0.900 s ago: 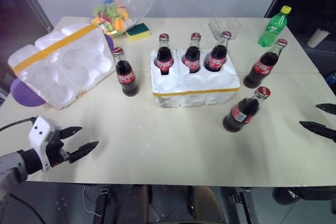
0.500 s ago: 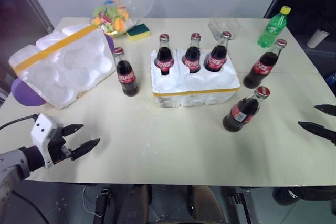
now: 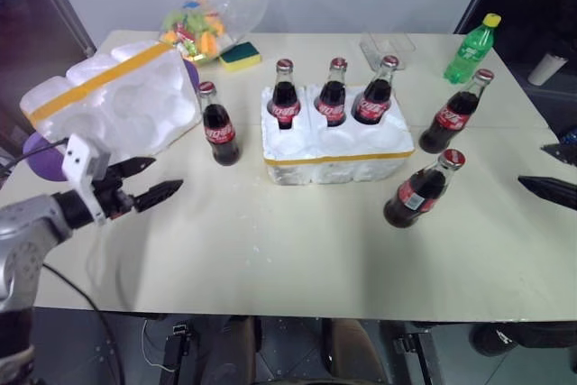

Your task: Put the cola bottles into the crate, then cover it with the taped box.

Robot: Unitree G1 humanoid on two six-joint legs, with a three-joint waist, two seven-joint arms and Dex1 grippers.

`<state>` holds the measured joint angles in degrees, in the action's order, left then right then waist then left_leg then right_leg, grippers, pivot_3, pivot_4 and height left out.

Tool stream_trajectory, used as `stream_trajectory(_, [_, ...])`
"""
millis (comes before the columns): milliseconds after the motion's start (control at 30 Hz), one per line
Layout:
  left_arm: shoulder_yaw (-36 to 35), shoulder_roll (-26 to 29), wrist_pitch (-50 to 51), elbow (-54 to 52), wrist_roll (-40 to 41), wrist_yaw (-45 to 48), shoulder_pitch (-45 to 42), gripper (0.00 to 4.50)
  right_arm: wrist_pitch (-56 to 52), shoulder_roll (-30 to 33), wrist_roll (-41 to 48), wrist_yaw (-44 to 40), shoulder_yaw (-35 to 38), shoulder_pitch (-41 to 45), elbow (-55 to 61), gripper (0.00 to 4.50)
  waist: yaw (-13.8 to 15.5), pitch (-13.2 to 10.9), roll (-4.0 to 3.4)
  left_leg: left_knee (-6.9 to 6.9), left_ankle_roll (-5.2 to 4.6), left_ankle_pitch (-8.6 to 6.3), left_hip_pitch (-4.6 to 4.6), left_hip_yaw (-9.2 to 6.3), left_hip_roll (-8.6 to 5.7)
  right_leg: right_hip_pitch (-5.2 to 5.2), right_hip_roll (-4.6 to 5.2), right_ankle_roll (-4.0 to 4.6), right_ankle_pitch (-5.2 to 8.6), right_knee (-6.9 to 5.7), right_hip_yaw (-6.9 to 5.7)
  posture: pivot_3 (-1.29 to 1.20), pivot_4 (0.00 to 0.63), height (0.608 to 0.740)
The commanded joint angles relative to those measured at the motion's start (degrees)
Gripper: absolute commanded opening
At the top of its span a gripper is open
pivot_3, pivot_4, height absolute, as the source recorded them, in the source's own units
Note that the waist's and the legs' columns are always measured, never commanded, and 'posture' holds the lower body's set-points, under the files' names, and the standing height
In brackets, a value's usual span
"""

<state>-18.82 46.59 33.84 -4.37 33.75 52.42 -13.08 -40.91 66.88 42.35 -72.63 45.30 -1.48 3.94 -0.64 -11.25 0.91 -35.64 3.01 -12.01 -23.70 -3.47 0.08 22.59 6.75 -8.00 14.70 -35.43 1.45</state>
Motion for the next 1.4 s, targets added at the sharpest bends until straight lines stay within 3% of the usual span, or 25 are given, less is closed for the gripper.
stream_trajectory(33, [6.19, -0.84, -3.50, 7.24, -4.10, 1.79, -9.73, 4.45, -7.20, 3.59, 8.24, -0.62, 3.02, 3.06, 8.17, 4.50, 0.02, 0.00, 0.00, -0.02, 0.00, 0.00, 0.00, -0.02, 0.00, -0.01, -0.02, 0.00, 0.00, -0.02, -0.01, 0.00, 0.150, 0.739])
stream_trajectory(300, [15.01, -8.03, -12.20, 25.80, -12.30, 3.75, -25.73, 4.45, -14.76, 4.85, 17.56, 2.52, 0.38, 9.23, 17.45, 4.50, -0.06, -0.01, 0.08, -0.02, -0.01, 0.00, -0.06, -0.02, 0.00, 0.01, -0.02, -0.26, -0.09, 0.02, -0.02, 0.00, 0.150, 0.739])
stream_trajectory(700, [15.60, -13.73, -20.33, 40.42, -17.29, 3.87, -34.53, 4.45, -17.37, 3.47, 22.83, 8.32, -0.89, 11.48, 21.24, 4.50, 0.06, -0.01, 0.09, -0.34, -0.05, -0.02, -0.38, -0.07, -0.01, 0.13, -0.02, -0.45, -0.20, -0.06, -0.03, 0.00, 0.150, 0.739])
stream_trajectory(800, [14.69, -14.17, -20.32, 39.94, -16.18, 5.33, -34.34, 3.62, -16.87, 3.14, 22.89, 9.17, -1.66, 11.56, 21.59, 4.50, 0.01, -0.01, 0.09, -0.35, -0.05, -0.02, -0.44, -0.08, -0.01, 0.21, -0.02, -0.50, -0.22, -0.10, -0.03, 0.00, 0.150, 0.739])
stream_trajectory(867, [14.27, -13.47, -18.83, 38.49, -15.43, 6.55, -34.08, 2.73, -16.66, 3.04, 22.98, 9.43, -1.73, 11.52, 21.62, 4.50, -0.03, -0.02, 0.09, -0.35, -0.05, -0.02, -0.45, -0.09, -0.01, 0.24, -0.02, -0.50, -0.22, -0.15, -0.03, 0.00, 0.150, 0.739])
stream_trajectory(1200, [13.21, -0.89, 6.28, 25.50, -4.72, 23.08, -38.63, 2.75, -16.43, 1.47, 21.79, 10.79, -0.99, 9.58, 22.09, 4.50, 0.03, -0.14, 0.27, -0.42, -0.05, -0.01, -0.74, -0.15, -0.01, 0.77, -0.07, -0.49, -0.21, -0.71, -0.04, 0.00, 0.150, 0.739])
stream_trajectory(1300, [14.88, -1.29, 10.62, 24.35, -2.23, 27.07, -43.35, 2.75, -16.56, 0.79, 21.87, 12.02, -0.35, 8.84, 22.71, 4.50, 0.38, -0.16, 0.30, -0.54, -0.05, -0.01, -0.80, -0.17, -0.02, 0.70, -0.06, -0.49, -0.21, -0.65, -0.04, 0.00, 0.150, 0.739])
stream_trajectory(1400, [16.09, -6.07, 9.85, 27.23, -2.93, 26.18, -48.94, 2.75, -16.95, 0.14, 22.33, 13.49, 0.51, 8.45, 23.25, 4.50, 1.02, -0.16, 0.30, -0.60, -0.05, -0.01, -0.78, -0.16, -0.04, 0.62, -0.04, -0.49, -0.20, -0.61, -0.04, 0.00, 0.150, 0.739])
